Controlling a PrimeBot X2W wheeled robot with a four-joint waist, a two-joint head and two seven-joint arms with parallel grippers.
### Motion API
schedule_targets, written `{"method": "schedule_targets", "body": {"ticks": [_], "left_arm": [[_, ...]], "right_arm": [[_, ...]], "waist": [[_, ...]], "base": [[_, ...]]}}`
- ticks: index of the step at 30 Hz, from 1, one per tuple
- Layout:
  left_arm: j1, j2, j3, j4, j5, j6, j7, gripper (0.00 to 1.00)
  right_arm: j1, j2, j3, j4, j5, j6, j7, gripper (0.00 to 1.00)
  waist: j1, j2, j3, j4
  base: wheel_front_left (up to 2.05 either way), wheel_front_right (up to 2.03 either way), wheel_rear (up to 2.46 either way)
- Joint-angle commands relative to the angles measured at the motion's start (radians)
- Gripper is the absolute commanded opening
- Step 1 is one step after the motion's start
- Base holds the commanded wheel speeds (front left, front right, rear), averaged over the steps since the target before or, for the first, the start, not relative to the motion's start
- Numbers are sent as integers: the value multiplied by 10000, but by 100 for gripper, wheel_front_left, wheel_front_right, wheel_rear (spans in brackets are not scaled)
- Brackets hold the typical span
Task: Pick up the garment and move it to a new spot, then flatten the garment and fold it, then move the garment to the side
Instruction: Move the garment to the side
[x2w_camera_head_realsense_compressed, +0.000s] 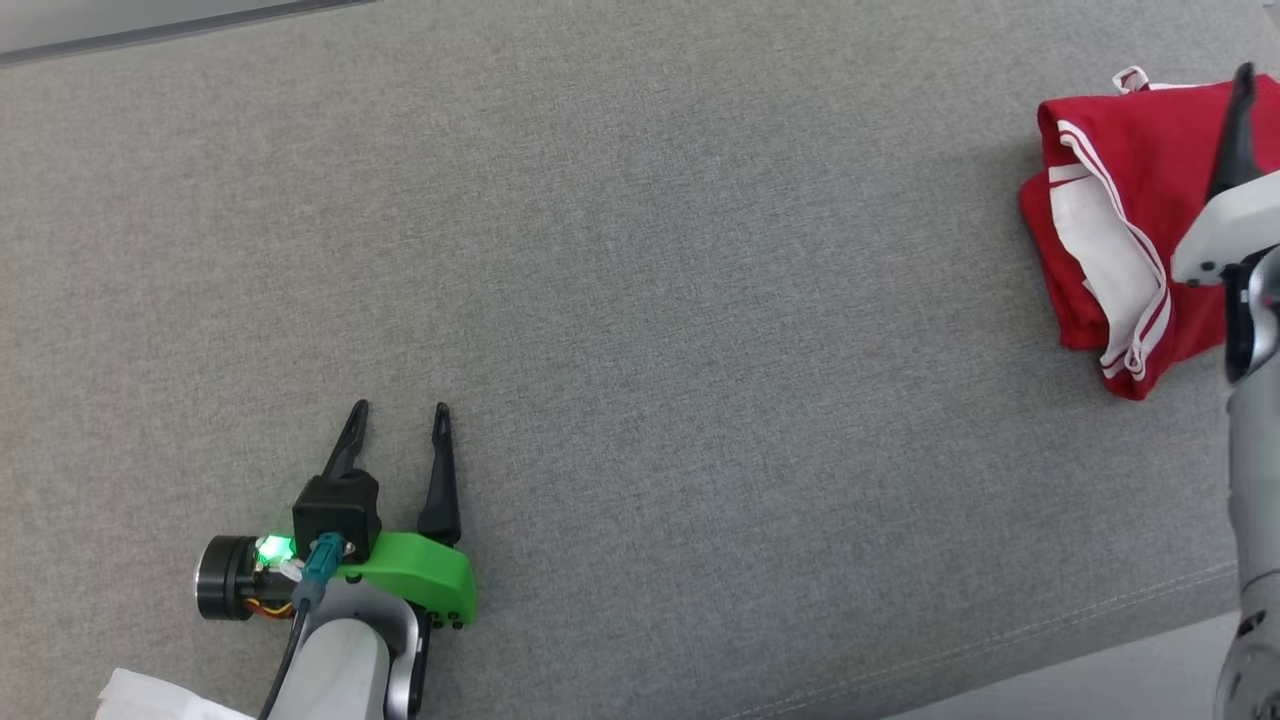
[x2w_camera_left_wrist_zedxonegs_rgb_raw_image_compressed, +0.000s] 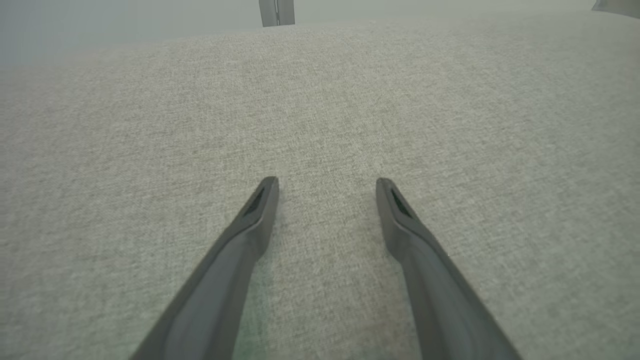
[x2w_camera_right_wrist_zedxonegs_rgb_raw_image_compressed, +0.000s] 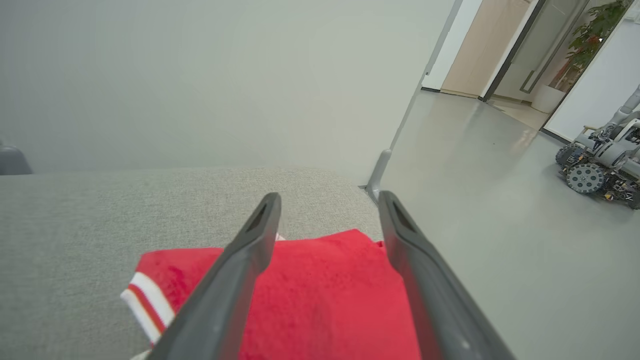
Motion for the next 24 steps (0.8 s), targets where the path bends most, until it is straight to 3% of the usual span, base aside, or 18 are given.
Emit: {"method": "schedule_targets", "body": {"ticks": [1, 6, 14, 24], "left_arm": [[20, 50, 21, -50, -27, 56, 4, 100], [123, 54, 53, -132, -192, 138, 4, 100], [386, 51, 73, -195, -502, 425, 5, 100], [862, 47, 362, -291, -703, 577, 4, 100]], "right_arm": [[322, 199, 146, -296, 115, -16, 3, 100], [1315, 886, 1165, -1454, 934, -16, 3, 100], [3123, 1452, 2876, -2605, 2341, -16, 1, 100], [4715, 1780, 3233, -2995, 3100, -14, 1, 100]], "waist": [[-1, 0, -98, 19], [-1, 0, -340, 167], [-1, 0, -900, 815], [-1, 0, -1823, 1643]], "base": [[0, 0, 0], [0, 0, 0], [0, 0, 0], [0, 0, 0]]}}
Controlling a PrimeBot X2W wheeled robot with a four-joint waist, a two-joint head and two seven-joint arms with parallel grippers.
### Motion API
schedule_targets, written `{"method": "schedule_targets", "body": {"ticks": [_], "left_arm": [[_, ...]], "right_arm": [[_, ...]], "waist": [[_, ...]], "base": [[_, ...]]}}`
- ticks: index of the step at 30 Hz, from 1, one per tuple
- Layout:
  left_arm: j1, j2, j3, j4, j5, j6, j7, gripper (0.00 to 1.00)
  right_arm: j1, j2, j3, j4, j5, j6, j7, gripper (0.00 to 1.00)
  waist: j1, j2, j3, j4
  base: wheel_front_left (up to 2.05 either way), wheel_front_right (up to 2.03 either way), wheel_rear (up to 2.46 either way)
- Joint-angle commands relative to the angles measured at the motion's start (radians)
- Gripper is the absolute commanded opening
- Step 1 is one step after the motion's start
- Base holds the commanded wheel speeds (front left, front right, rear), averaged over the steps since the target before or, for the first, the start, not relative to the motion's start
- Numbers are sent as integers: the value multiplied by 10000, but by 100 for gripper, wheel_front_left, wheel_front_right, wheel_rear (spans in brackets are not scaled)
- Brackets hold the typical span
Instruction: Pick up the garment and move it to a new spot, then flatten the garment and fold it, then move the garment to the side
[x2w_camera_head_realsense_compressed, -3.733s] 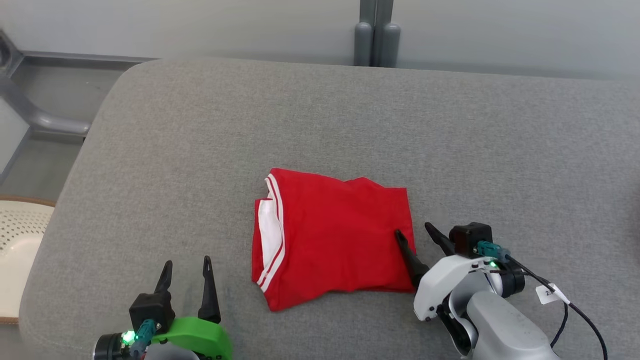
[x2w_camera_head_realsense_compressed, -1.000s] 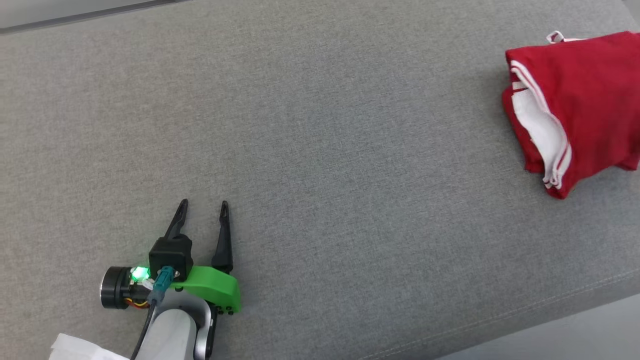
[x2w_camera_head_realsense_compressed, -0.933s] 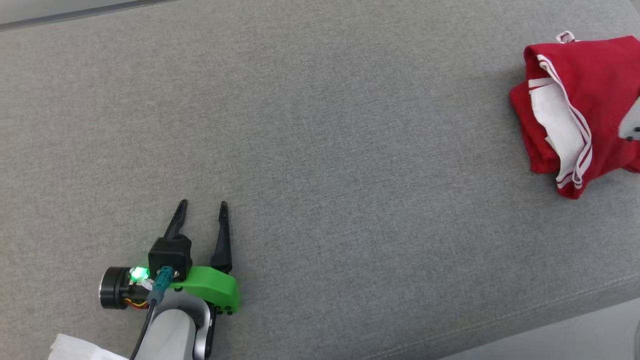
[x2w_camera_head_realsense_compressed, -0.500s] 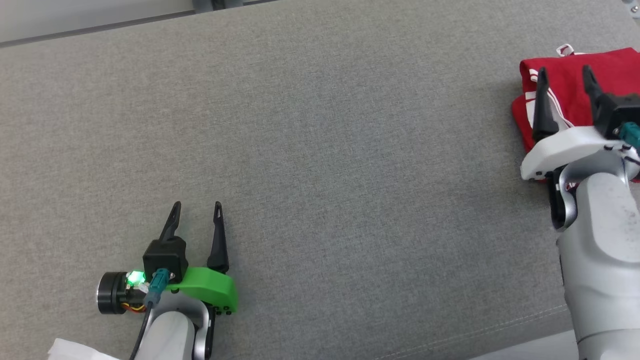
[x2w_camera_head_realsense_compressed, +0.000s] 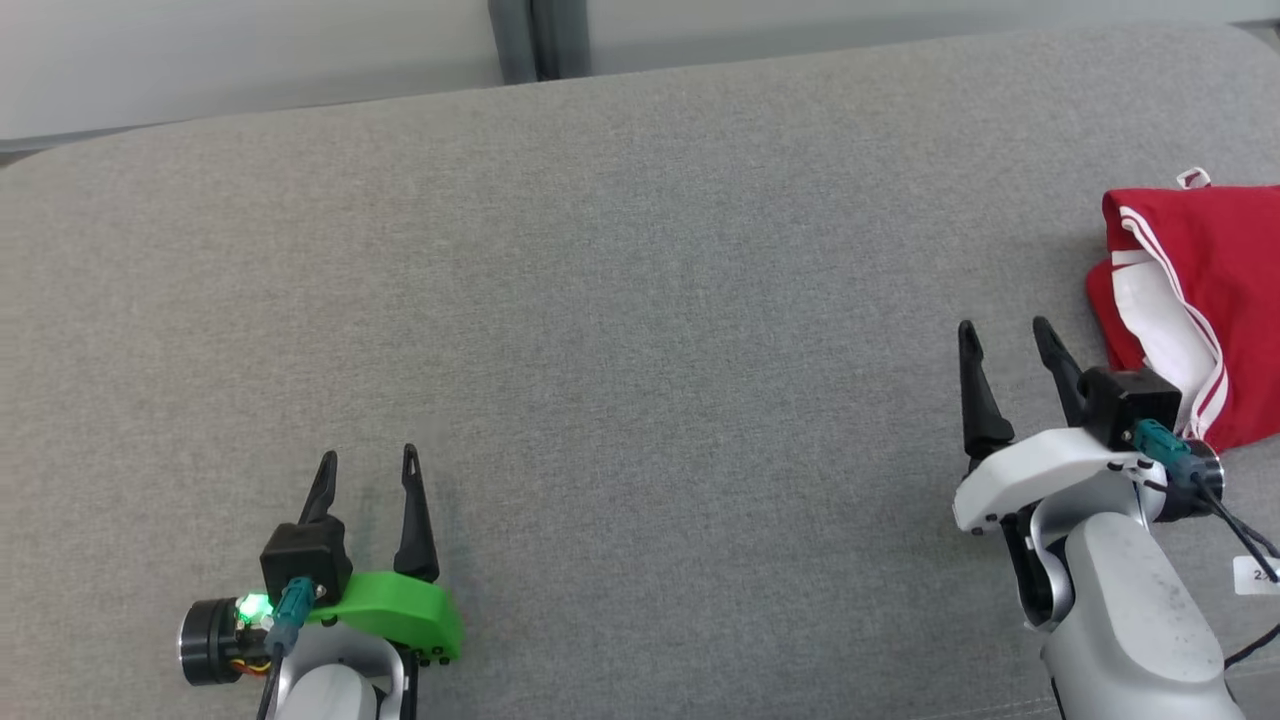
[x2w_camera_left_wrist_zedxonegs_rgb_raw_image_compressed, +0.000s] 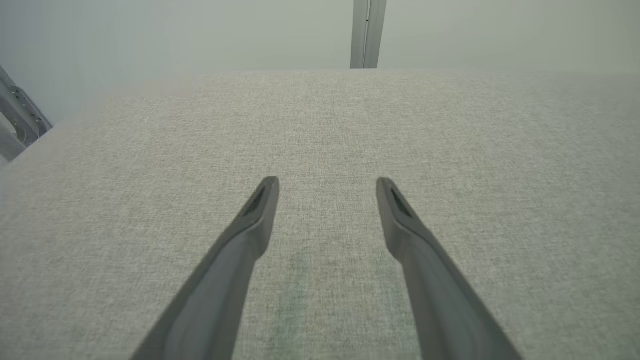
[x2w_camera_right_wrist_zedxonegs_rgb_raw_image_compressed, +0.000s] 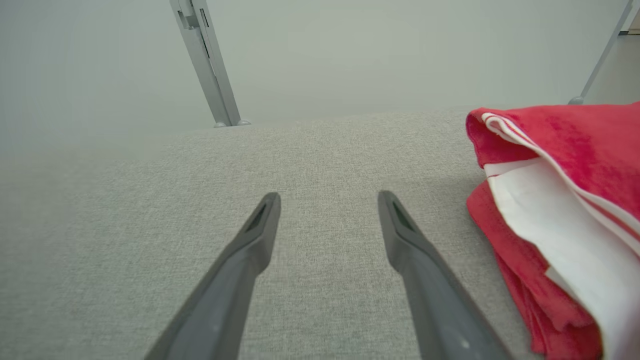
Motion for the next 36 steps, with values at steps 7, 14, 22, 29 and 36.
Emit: {"method": "schedule_targets", "body": {"ticks": [7, 14, 22, 29, 36], "left_arm": [[717, 42, 384, 72, -114, -91, 4, 100], [1057, 44, 656, -89, -163, -186, 4, 100], [1044, -4, 737, -104, -70, -384, 1, 0], [1090, -43, 861, 223, -631, -464, 217, 0], [1062, -36, 1026, 0, -1986, -653, 554, 0]], "right_arm": [[909, 19, 399, 26, 96, -12, -1, 100], [1238, 19, 830, -55, 312, -14, -1, 100], [1134, 44, 975, 29, 415, 2, -2, 0], [1386, 89, 818, 308, 985, 2, 241, 0], [1539, 83, 700, -32, 2385, 1, 578, 0]], "waist": [[0, 0, -1339, 650], [0, 0, -1709, 819], [0, 0, -1732, 859], [0, 0, -1740, 860], [0, 0, -1750, 855]], "base": [[0, 0, 0], [0, 0, 0], [0, 0, 0], [0, 0, 0], [0, 0, 0]]}}
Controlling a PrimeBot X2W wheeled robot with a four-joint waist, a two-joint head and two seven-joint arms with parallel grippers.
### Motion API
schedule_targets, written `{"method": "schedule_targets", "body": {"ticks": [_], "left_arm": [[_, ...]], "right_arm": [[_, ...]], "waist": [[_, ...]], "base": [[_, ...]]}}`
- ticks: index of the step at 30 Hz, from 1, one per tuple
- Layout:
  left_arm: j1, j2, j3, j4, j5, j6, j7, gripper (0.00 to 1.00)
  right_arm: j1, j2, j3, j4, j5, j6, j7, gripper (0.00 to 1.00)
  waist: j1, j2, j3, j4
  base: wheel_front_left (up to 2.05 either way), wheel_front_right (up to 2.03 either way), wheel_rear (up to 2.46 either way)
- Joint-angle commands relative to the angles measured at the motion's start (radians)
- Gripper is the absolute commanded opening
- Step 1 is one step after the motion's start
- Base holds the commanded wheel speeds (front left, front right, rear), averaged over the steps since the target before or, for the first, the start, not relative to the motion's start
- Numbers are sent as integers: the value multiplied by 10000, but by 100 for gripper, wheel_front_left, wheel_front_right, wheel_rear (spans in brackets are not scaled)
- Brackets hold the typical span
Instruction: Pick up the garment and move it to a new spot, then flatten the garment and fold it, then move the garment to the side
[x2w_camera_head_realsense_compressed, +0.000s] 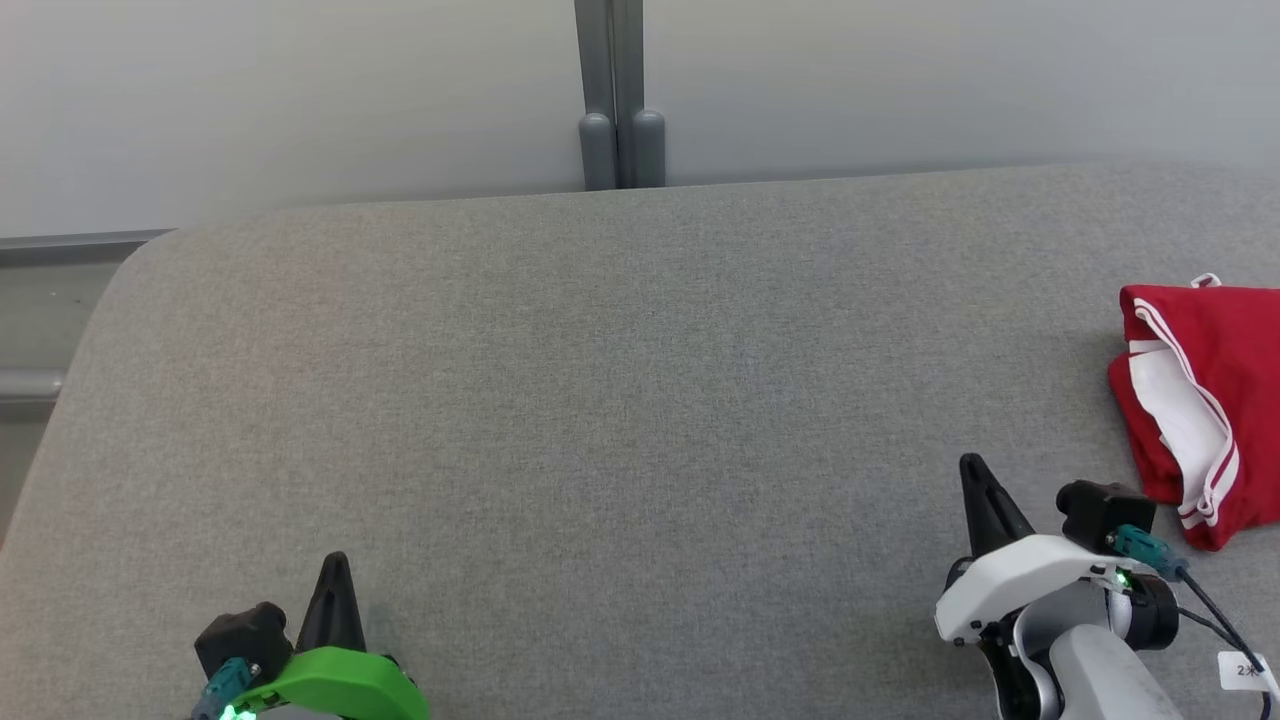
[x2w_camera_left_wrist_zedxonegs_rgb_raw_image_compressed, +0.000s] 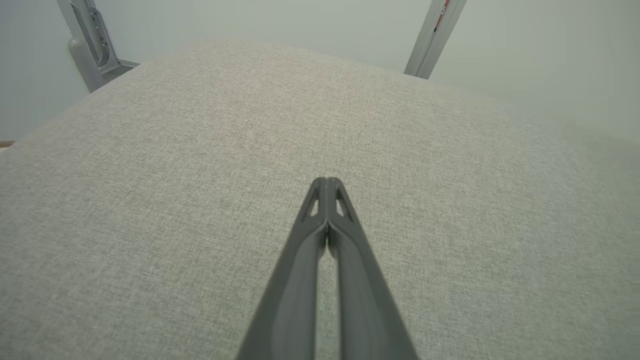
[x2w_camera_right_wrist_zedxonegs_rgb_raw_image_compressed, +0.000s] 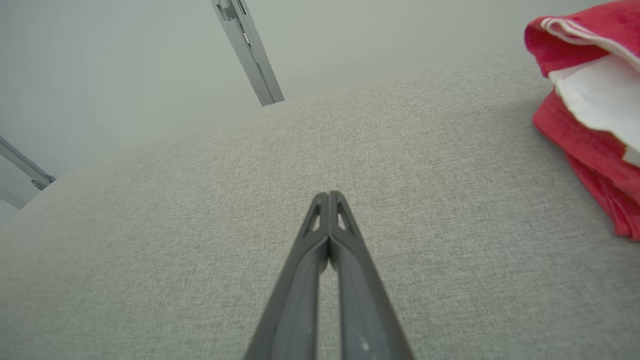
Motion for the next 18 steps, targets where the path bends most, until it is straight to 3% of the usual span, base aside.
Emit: {"method": "schedule_targets", "body": {"ticks": [1, 18], "left_arm": [[-190, 30, 98, -243, -476, -84, 74, 0], [-267, 47, 453, -693, -3255, -477, 772, 0]], "right_arm": [[-90, -33, -62, -289, 462, -1, 88, 0], [208, -48, -318, -976, 3321, -3, 774, 0]], "waist": [[0, 0, -2, -1], [0, 0, -24, -13]], "base": [[0, 0, 0], [0, 0, 0]]}}
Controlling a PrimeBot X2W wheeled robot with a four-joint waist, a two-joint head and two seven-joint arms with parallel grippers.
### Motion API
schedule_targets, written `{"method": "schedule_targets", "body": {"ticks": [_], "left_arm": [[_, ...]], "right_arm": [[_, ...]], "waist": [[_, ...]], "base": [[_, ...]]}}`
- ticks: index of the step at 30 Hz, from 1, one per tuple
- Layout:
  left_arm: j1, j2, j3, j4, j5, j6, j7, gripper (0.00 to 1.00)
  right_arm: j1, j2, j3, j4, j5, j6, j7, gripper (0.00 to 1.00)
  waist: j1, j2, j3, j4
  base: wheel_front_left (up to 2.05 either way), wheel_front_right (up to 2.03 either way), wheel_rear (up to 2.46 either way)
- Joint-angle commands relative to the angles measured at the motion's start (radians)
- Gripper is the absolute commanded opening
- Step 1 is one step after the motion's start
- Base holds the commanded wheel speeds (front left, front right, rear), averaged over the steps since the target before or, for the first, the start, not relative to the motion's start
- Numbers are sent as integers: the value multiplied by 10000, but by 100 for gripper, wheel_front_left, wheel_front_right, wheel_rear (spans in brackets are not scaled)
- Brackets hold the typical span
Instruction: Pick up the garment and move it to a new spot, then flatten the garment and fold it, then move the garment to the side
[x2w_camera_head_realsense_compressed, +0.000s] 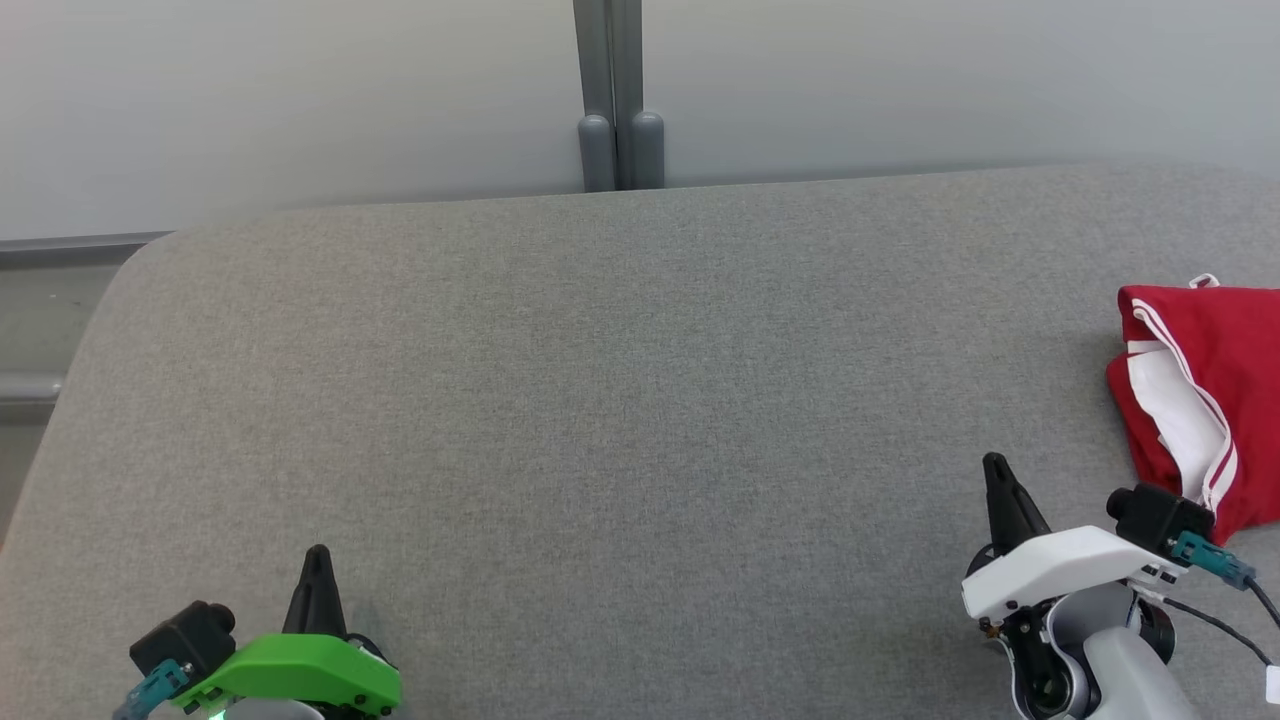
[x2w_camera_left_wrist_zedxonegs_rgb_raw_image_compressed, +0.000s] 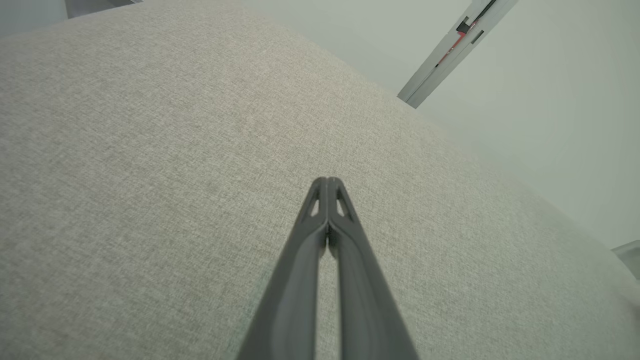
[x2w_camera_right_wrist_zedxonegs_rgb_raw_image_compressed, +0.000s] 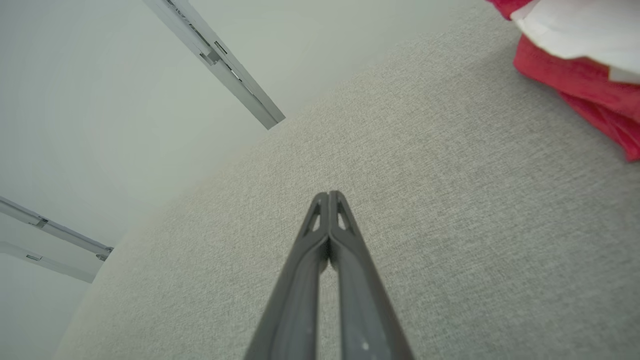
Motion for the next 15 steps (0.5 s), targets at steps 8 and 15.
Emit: {"method": "schedule_targets", "body": {"ticks": [8, 15], "left_arm": [[-309, 54, 249, -364, -1545, -251, 386, 0], [-345, 60, 379, -494, -2416, -375, 621, 0]], "right_arm": [[51, -52, -184, -523, 1542, -3, 386, 0], [130, -57, -282, -722, 2453, -4, 617, 0]], "waist": [[0, 0, -13, -6], [0, 0, -22, -11]], "base": [[0, 0, 0], [0, 0, 0]]}}
